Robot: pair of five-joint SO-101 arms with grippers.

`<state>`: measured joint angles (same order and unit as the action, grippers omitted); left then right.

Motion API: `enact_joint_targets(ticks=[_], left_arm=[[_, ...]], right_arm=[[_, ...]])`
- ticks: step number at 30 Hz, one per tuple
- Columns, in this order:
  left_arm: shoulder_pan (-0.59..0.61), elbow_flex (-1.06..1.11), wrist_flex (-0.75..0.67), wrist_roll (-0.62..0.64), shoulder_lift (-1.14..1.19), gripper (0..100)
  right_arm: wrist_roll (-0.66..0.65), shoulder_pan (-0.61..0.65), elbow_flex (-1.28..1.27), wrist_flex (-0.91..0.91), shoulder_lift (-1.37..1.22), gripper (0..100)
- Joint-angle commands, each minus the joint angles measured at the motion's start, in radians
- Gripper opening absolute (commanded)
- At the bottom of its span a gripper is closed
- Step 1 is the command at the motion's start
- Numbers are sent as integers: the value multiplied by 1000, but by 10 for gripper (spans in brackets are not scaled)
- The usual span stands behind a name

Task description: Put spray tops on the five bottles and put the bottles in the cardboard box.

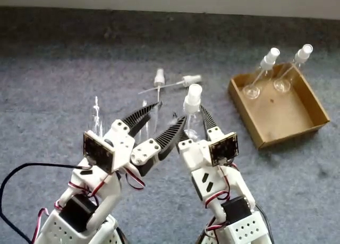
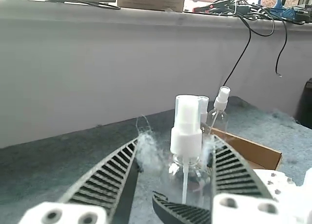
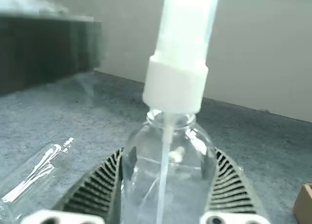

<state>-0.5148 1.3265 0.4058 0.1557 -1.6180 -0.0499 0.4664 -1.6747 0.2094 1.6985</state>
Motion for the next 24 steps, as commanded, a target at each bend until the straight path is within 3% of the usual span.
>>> enact_joint_targets(ticks=[1,8,24], left_arm=[[64,-18,91,8,-108,160],[265,-19,183,-20,-133,0],[510,13,276,-41,-134,5]], right_arm=[[3,-38,-127,7,16,128],[2,-42,-127,8,12,128],[2,-44,-127,10,10,128]])
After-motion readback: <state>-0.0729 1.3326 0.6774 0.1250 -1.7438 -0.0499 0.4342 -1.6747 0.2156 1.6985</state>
